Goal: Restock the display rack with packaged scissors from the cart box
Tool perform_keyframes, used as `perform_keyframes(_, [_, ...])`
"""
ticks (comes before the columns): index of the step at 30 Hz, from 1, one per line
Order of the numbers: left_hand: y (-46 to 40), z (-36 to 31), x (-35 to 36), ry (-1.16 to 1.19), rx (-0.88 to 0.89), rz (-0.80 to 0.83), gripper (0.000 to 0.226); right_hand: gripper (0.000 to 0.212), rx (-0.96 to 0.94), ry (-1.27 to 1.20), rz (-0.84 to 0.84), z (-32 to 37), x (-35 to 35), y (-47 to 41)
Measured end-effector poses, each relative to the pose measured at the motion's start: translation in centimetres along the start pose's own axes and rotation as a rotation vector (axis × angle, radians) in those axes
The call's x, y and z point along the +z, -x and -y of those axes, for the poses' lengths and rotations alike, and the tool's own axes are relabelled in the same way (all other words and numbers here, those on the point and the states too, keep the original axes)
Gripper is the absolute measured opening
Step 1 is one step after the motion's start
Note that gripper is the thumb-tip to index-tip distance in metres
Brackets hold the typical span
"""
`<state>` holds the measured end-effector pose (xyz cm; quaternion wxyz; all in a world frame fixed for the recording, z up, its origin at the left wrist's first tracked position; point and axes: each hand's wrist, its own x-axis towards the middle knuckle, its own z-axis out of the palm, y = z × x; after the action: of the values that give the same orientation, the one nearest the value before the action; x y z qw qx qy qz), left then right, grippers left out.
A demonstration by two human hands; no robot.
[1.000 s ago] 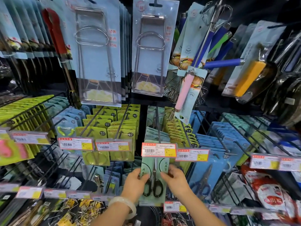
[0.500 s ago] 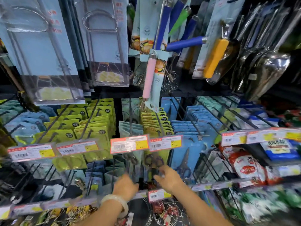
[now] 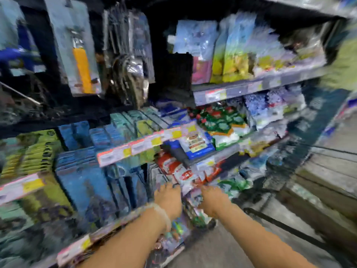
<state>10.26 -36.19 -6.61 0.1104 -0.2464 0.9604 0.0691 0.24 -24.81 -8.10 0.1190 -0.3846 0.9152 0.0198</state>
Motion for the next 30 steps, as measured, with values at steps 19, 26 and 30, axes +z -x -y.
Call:
perform_keyframes(19, [-15.8,-38.7,0.1,-0.135,0.569,0.104,0.051,0.042,0.607,-0.259,0.025,-37.4,-0.3,3.8])
perform_keyframes(26, [-27.6,-47.9,-2.1,-0.119,0.666,0.116,0.048,0.044,0.75,-0.277,0.041,-49.3,-3.5,-2.8])
perform_keyframes(30, [-33.9,-52.3,-2.4,-0.141,0.707,0.147,0.051,0.049,0.827,-0.33,0.025,-55.5,-3.9,-5.9])
